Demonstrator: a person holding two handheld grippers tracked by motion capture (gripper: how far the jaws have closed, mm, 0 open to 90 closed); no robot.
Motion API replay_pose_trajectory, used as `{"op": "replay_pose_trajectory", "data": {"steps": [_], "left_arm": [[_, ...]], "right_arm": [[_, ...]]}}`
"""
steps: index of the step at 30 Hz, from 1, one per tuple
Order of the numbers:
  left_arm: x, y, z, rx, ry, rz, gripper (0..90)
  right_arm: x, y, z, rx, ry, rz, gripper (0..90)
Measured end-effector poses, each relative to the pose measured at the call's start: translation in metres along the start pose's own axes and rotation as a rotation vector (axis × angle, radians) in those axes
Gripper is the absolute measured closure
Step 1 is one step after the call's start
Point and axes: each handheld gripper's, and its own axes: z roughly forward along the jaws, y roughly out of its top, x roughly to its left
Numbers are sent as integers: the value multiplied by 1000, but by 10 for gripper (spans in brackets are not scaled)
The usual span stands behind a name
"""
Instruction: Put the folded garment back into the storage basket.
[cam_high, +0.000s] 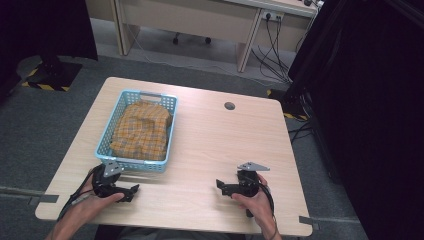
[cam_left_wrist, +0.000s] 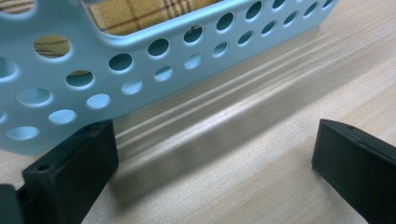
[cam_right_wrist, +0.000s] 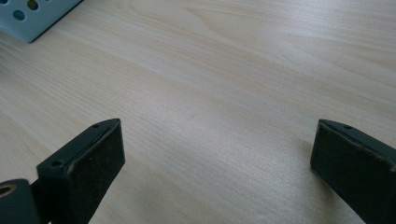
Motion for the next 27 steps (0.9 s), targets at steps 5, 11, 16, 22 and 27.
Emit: {"op": "replay_pose_trajectory", "data": {"steps": [5, 11, 16, 22, 27], "left_arm": [[0, 0, 0, 0, 0, 1, 0], [0, 0, 0, 0, 1, 0, 0], [0, 0, 0, 0, 0, 0, 0], [0, 0, 0, 0, 1, -1, 0], [0, 0, 0, 0, 1, -1, 0]], "right_arm": [[0, -3, -2, 0, -14, 1, 35], [0, -5, -5, -2, -21, -10, 35], [0, -9, -8, -1, -32, -9, 35], [-1, -13, -13, -4, -42, -10, 35], [-2, -17, -16, -5, -44, -9, 35]]}}
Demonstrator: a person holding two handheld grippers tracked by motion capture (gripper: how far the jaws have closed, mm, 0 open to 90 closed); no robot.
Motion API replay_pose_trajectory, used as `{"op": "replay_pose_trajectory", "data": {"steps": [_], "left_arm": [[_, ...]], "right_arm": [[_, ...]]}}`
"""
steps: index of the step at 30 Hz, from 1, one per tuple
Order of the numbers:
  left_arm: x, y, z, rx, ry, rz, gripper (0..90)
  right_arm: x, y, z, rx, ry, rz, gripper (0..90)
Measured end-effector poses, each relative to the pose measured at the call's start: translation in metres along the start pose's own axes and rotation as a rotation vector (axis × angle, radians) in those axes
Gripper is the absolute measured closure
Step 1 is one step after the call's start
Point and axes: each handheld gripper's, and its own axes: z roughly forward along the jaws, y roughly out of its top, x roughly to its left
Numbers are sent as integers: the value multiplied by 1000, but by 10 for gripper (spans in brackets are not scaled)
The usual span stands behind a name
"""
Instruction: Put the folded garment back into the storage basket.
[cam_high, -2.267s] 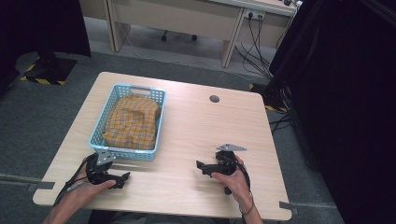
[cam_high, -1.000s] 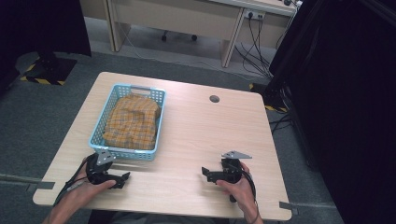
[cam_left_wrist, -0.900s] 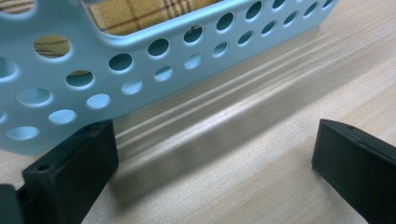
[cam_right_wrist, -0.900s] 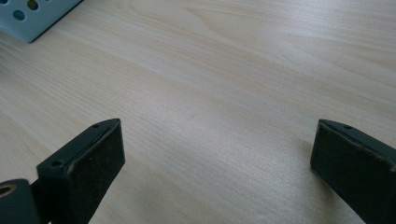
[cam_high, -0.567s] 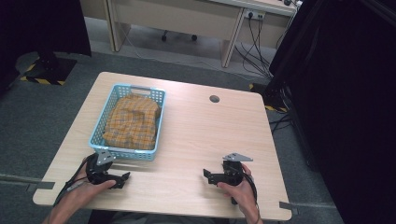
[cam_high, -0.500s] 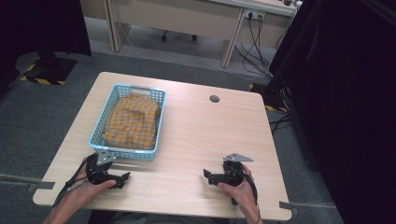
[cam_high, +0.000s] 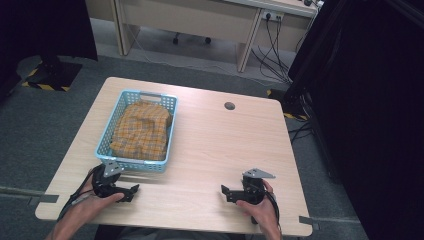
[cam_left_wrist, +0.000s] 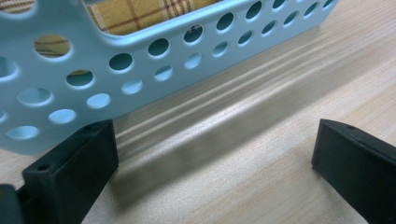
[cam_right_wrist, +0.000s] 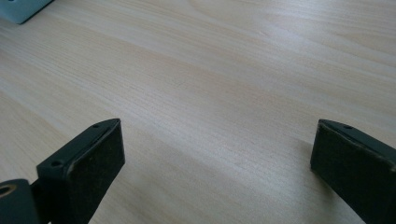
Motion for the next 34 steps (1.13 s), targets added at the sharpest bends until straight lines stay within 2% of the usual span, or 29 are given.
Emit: {"op": "replay_pose_trajectory", "data": {"steps": [34], "left_arm": [[0, 0, 0, 0, 0, 0, 0]], "right_arm": [[2, -9, -11, -16, -14, -1, 35]]}}
